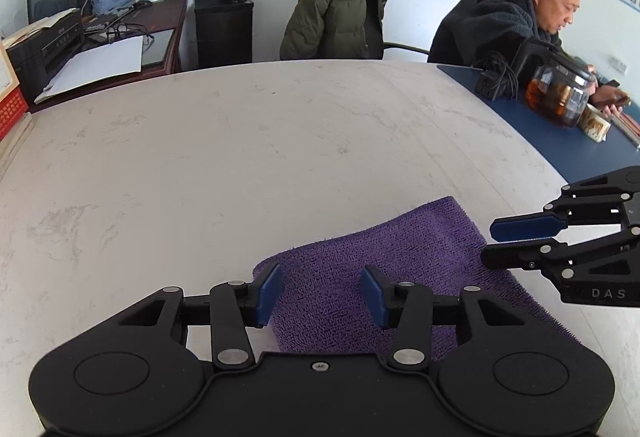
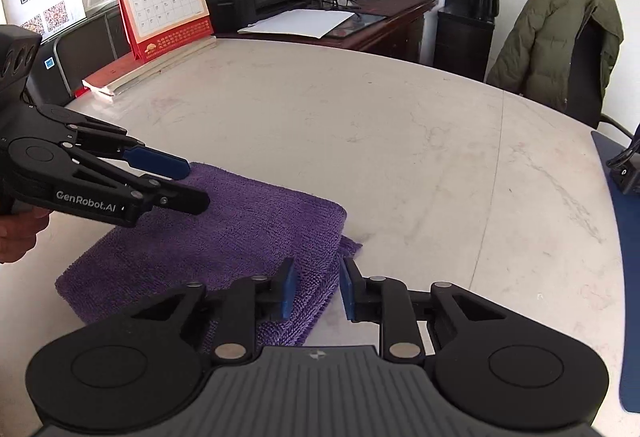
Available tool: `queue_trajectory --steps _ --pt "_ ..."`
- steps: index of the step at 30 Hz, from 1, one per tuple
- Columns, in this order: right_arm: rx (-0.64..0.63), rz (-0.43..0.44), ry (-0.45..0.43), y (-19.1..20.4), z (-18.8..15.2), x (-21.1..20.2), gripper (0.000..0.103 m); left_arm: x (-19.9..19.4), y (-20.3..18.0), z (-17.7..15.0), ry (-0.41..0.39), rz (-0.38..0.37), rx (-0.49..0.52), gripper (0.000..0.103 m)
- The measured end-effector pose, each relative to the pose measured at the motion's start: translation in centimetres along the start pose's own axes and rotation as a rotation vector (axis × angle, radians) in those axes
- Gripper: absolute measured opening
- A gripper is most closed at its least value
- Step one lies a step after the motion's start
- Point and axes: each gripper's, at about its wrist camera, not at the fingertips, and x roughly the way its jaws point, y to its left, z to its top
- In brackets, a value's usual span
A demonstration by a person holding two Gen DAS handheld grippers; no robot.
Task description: Fold towel
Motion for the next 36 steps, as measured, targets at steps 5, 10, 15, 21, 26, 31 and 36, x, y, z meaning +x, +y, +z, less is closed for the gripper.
queue_trajectory --steps 5,10,15,21,26,31,36 --pt "-0.143 0.076 0.022 4.9 -2.1 -2.1 0.025 -2.1 -1.3 -2.6 0.04 -0.086 -0.027 0.042" --pt "-0.135 0.056 0.083 4.8 -5.4 -3.1 0.022 -2.9 -2.2 -4.7 0.048 -0.087 0.001 0.044" --pt "-0.119 0.029 0.094 3.7 -4.4 -4.2 0.022 -3.6 -2.2 -3.7 0.026 -0.067 0.018 0.043" --pt "-0.131 0.004 -0.012 3.1 0.7 -1.5 0.022 -1.8 -1.7 0.4 -0.012 -0.024 0.014 0.044" --pt "-0.149 0.019 0.031 2.6 1.2 3.2 0.022 0.9 -0.6 0.3 0.043 0.0 -0.041 0.042" --pt "-0.104 0.025 0.049 2.1 0.7 3.8 0.023 1.5 -0.6 0.1 0.067 0.01 -0.081 0.044" --pt "-0.072 -0.005 0.045 2.3 0.9 1.0 0.036 -0.5 -1.3 0.6 0.061 0.05 -0.088 0.043"
